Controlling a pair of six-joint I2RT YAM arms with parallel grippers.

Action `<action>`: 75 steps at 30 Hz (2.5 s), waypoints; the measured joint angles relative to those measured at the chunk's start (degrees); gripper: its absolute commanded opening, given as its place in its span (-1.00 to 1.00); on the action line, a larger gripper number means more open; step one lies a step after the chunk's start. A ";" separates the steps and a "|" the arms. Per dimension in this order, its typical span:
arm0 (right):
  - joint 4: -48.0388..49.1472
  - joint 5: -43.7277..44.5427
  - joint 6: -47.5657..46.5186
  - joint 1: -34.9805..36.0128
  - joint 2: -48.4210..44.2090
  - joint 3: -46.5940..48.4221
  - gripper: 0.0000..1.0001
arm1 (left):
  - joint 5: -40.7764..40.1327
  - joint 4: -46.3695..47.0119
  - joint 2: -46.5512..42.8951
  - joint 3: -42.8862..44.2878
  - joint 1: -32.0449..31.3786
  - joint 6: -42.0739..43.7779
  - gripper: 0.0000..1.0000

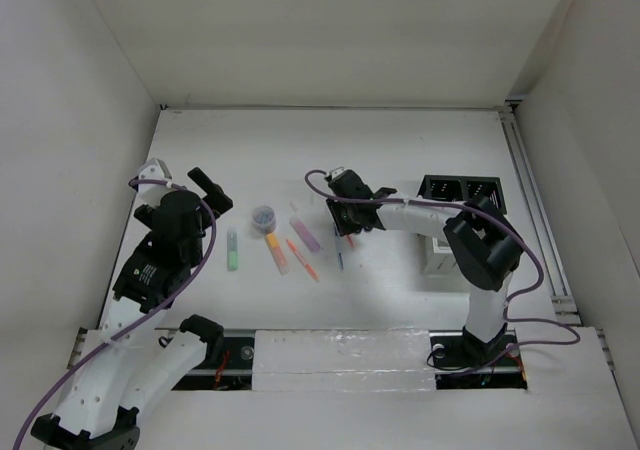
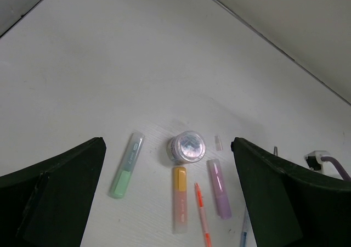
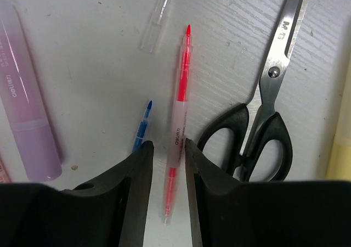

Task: Sort the stationery into containers
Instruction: Pick up the pen from the center of the board, then close the pen cap on the pen.

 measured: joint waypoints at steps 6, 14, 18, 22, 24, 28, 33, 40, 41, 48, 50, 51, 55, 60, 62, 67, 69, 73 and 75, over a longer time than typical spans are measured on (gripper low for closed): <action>0.02 0.15 0.00 0.00 0.90 0.00 -0.35 | 0.00 0.00 0.00 0.00 0.00 0.20 1.00; 0.04 0.92 0.00 0.00 0.94 0.00 -0.62 | 0.00 0.00 0.00 0.00 0.00 0.22 1.00; 0.09 1.31 0.04 0.00 0.94 -0.04 -0.82 | 0.15 0.02 0.00 0.00 0.00 0.22 1.00; 0.31 1.60 0.15 0.00 0.94 -0.15 -1.00 | 0.22 0.00 0.00 0.00 0.00 0.22 1.00; 0.35 1.79 0.26 0.00 0.94 -0.15 -1.00 | 0.24 0.00 0.00 0.00 0.00 0.22 1.00; 0.37 2.14 0.72 0.00 0.92 -0.17 -1.00 | 0.26 0.02 0.00 0.00 0.00 0.22 1.00; -0.70 4.24 1.73 0.00 -0.20 -0.24 -1.00 | 0.33 0.00 0.26 0.00 0.00 0.22 1.00; -5.22 12.39 3.76 0.00 -11.72 -0.26 -1.00 | 4.28 -0.42 7.89 2.12 0.04 -1.18 1.00; -5.44 13.22 3.96 0.00 -13.99 -0.26 -1.00 | 5.31 -0.39 10.14 3.06 0.04 -1.68 1.00; -7.04 14.97 4.35 0.04 -25.33 -0.15 -1.00 | 11.39 0.96 29.03 12.59 -0.48 -5.75 1.00; -8.09 15.43 4.44 0.11 -27.82 -0.15 -1.00 | 12.37 0.87 34.03 16.02 -1.38 -7.23 1.00; -8.39 15.74 4.44 0.17 -29.03 -0.20 -1.00 | 13.11 1.22 36.39 17.77 -1.79 -7.87 1.00; -9.14 16.20 4.44 0.39 -34.05 -1.33 -1.00 | 16.04 2.78 45.03 24.37 -2.60 -9.70 0.88; -9.53 16.61 4.46 0.66 -37.68 -3.45 -1.00 | 17.92 3.56 55.19 29.53 -2.60 -11.04 0.40; -9.60 16.68 4.46 0.76 -38.10 -4.33 -1.00 | 18.47 3.56 58.97 30.73 -2.60 -11.54 0.28; -10.43 16.68 4.48 0.76 -38.36 -6.16 -1.00 | 20.26 2.89 64.96 30.84 -2.82 -12.79 0.12; -10.60 16.68 4.48 0.76 -38.38 -6.51 -1.00 | 20.79 2.97 65.57 30.75 -2.82 -13.18 0.05; -10.64 16.68 4.48 0.76 -38.75 -7.02 -1.00 | 21.90 3.87 65.61 30.64 -2.97 -13.81 0.03; -10.62 16.68 4.48 0.76 -38.88 -7.17 -1.00 | 22.23 4.35 65.96 30.64 -3.17 -14.12 0.01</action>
